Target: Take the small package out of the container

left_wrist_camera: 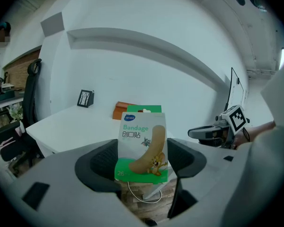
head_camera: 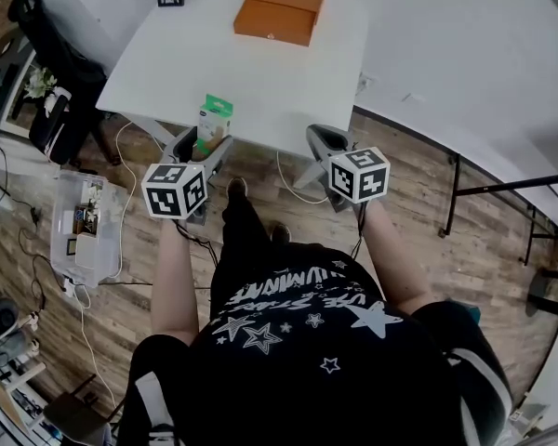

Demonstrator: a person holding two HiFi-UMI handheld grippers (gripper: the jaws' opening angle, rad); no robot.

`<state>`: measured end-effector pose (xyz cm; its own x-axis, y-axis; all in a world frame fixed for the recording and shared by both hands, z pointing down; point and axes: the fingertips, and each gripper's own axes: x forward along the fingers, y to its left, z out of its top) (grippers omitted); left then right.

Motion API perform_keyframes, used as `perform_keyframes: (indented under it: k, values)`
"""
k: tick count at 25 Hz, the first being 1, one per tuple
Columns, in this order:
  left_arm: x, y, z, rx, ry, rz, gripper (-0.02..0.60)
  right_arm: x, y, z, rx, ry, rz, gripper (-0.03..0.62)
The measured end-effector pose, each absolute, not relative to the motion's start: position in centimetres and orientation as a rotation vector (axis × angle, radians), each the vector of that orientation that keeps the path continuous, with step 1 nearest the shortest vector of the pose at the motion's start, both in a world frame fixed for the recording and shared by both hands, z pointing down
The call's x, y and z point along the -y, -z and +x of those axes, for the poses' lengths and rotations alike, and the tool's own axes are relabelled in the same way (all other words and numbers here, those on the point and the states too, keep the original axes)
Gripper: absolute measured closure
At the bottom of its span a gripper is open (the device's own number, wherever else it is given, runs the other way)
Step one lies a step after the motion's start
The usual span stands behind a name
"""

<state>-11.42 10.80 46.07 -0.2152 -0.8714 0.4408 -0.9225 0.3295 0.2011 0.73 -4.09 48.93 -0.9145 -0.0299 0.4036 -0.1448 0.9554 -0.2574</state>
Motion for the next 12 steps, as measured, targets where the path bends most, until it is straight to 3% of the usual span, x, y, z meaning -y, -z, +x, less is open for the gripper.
perform_keyframes:
  k: [12]
  values:
    - [-13.1, -46.3, -10.9, 2.176, -0.123, 1.518, 0.229, 3.1, -48.6, 0.7, 2.712, -0.371, 0.087, 0.543]
